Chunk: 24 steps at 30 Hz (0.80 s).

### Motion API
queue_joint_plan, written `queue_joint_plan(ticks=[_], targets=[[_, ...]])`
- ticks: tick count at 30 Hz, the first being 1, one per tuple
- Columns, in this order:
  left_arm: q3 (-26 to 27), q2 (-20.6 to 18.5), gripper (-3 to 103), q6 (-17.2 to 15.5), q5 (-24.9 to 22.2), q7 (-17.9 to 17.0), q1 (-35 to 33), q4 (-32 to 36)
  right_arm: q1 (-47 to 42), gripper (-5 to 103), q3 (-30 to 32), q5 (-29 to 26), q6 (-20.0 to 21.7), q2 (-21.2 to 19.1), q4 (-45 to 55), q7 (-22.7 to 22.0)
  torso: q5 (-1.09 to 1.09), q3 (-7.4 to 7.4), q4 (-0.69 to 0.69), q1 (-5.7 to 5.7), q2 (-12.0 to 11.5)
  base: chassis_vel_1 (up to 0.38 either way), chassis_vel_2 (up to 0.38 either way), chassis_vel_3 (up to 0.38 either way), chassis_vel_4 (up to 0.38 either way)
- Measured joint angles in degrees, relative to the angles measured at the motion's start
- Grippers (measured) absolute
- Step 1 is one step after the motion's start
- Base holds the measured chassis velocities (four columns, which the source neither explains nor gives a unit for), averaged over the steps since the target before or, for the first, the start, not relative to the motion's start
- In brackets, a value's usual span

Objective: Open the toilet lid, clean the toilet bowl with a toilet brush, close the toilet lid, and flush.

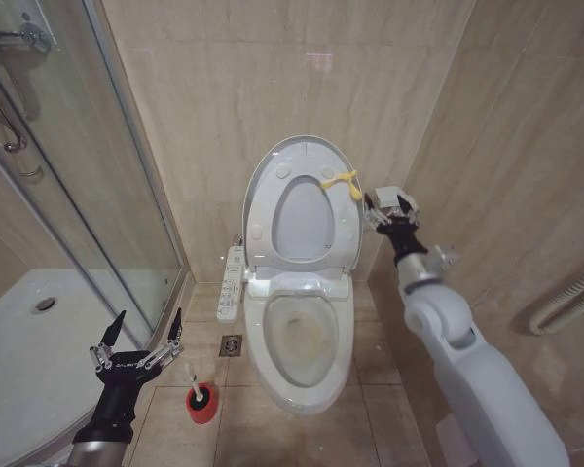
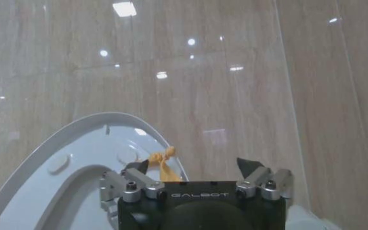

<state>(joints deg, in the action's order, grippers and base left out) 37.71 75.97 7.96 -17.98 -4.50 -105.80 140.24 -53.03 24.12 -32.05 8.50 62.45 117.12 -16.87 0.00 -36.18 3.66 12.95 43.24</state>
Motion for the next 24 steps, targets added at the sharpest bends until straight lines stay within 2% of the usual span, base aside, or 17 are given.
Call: queue_joint_plan(ticks=[2,3,10,12,16,18,24], targets=[[0.0,0.0,100,0.0,0.0,0.0,0.0,0.0,-0.9,76,0.3,0.1,0.1,-0.1,0.6,-0.1,0.0,0.0,0.01,0.0,0.0,0.0,0.0,0.0,0.0],[0.0,0.0,100,0.0,0.0,0.0,0.0,0.0,-2.0,99,0.7,0.2,0.3,-0.2,1.4,-0.3,0.0,0.0,-0.01,0.0,0.0,0.0,0.0,0.0,0.0],[0.0,0.0,100,0.0,0.0,0.0,0.0,0.0,-10.6,99,3.0,2.3,0.9,-0.1,4.7,-0.8,0.0,0.0,0.0,0.01,0.0,0.0,0.0,0.0,0.0],[0.0,0.0,100,0.0,0.0,0.0,0.0,0.0,-15.5,100,4.0,3.7,0.8,0.4,6.8,-0.8,0.0,0.0,0.01,0.01,0.0,0.0,0.0,0.0,0.0],[0.0,0.0,100,0.0,0.0,0.0,0.0,0.0,-22.6,100,5.2,6.0,0.8,2.1,10.5,-0.8,0.0,0.0,0.02,0.01,0.0,0.0,0.0,0.0,0.0],[0.0,0.0,100,0.0,0.0,0.0,0.0,0.0,-28.1,100,6.1,8.9,0.3,4.0,13.3,-0.7,0.0,0.0,0.02,0.0,0.0,0.0,0.0,0.0,0.0],[0.0,0.0,100,0.0,0.0,0.0,0.0,0.0,-36.0,100,7.8,13.1,-1.5,6.9,16.9,0.5,0.0,0.0,0.01,0.0,0.0,0.0,0.0,0.0,0.0]])
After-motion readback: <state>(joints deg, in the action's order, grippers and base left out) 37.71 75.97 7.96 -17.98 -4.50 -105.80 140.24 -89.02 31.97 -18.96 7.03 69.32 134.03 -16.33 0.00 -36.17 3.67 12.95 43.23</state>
